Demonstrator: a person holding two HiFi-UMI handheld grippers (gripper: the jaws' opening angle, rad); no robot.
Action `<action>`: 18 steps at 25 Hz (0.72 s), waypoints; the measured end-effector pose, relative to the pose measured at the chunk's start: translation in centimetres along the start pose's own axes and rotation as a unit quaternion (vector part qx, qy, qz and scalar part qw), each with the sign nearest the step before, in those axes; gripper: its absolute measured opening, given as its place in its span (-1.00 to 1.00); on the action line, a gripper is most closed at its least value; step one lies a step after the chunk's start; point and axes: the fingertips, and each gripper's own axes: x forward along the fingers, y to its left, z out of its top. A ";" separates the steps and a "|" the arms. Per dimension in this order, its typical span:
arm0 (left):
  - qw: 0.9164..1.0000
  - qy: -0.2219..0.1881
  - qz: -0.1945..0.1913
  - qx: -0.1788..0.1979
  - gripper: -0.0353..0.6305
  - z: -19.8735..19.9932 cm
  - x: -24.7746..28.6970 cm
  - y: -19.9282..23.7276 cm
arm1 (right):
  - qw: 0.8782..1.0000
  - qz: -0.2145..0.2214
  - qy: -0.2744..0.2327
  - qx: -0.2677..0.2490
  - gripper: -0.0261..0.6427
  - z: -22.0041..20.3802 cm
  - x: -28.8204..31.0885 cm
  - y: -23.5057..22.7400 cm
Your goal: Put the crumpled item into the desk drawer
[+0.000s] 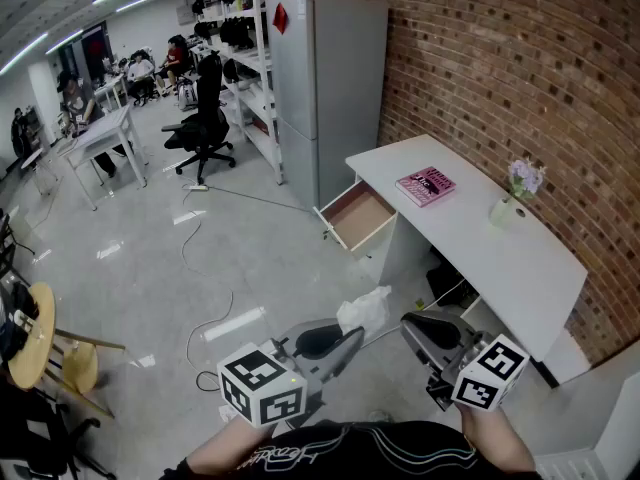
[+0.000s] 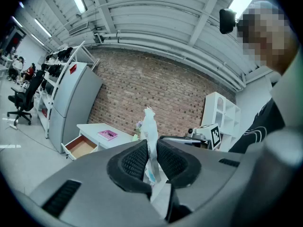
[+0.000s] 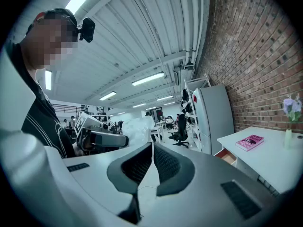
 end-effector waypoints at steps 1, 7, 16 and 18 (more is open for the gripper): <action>1.000 -0.001 0.001 -0.003 -0.68 -0.1 -0.5 0.2 | 1.000 0.001 0.002 0.003 -0.78 -0.3 0.3 0.4; 1.000 -0.009 0.003 -0.013 -0.68 -0.3 -2.1 1.2 | 1.000 0.003 0.009 0.009 -0.78 -1.1 1.7 1.4; 1.000 -0.012 0.005 -0.011 -0.68 0.6 -1.6 2.6 | 1.000 -0.013 0.001 0.015 -0.78 -0.6 2.7 -0.4; 1.000 -0.010 0.008 -0.008 -0.68 0.7 -0.8 3.3 | 1.000 -0.007 -0.007 0.017 -0.78 -0.4 2.9 -1.2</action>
